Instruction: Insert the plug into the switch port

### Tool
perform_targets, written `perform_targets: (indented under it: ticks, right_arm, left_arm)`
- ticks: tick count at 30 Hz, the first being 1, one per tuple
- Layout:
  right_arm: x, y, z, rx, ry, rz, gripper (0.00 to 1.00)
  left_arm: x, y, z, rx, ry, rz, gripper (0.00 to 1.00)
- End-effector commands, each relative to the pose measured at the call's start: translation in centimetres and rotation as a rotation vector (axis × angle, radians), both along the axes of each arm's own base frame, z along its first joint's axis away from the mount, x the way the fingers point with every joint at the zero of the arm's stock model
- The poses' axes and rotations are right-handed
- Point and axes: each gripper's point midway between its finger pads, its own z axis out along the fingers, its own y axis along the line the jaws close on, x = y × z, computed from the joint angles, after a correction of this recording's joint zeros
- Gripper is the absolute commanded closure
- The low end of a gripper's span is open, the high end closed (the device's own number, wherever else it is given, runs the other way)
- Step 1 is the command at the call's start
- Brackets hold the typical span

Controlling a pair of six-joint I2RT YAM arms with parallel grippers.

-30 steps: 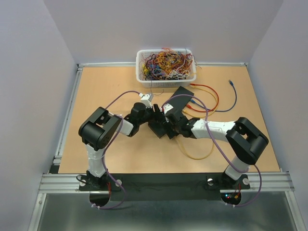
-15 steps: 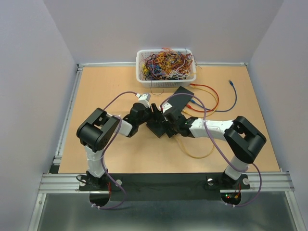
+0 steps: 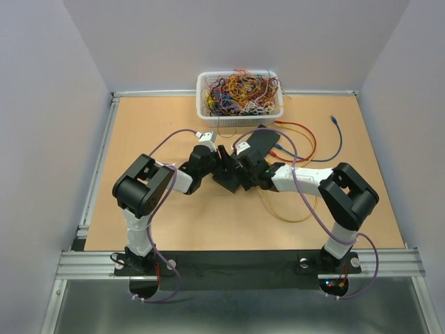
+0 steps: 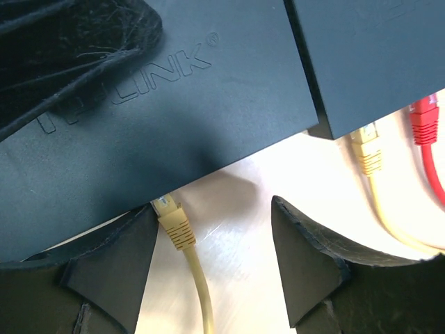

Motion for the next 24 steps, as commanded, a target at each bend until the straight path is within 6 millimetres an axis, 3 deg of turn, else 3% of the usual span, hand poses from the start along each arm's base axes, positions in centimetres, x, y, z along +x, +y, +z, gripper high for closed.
perform_targets:
  ticks: [1,7,12,18,19,20,24]
  right_arm:
    - [5.3,2.3,3.8,0.129,-0.187,-0.069,0.29]
    - [4.5,2.4,4.1,0.163,-0.167,-0.066,0.29]
    - [2.2,3.2,4.8,0.24,-0.111,0.01,0.28]
    - [-0.1,4.2,6.6,0.341,-0.069,0.088,0.16]
    - [-0.6,4.2,6.5,0.351,-0.053,0.095,0.15]
    - [-1.1,4.6,6.7,0.37,-0.038,0.115,0.06]
    - [-2.2,4.9,6.6,0.379,-0.01,0.131,0.0]
  left_arm:
    - [-8.5,-1.7,-5.7,0.047,0.328,-0.21,0.38]
    - [-7.9,-2.1,-4.7,0.043,0.305,-0.217,0.38]
    - [-7.4,-2.2,-3.8,0.05,0.29,-0.209,0.38]
    - [-6.5,-1.9,-3.4,0.087,0.279,-0.184,0.38]
    - [-6.5,-1.8,-3.3,0.093,0.282,-0.181,0.38]
    - [-6.3,-1.6,-3.4,0.103,0.279,-0.168,0.38]
    - [-5.5,-1.3,-2.9,0.108,0.269,-0.141,0.38]
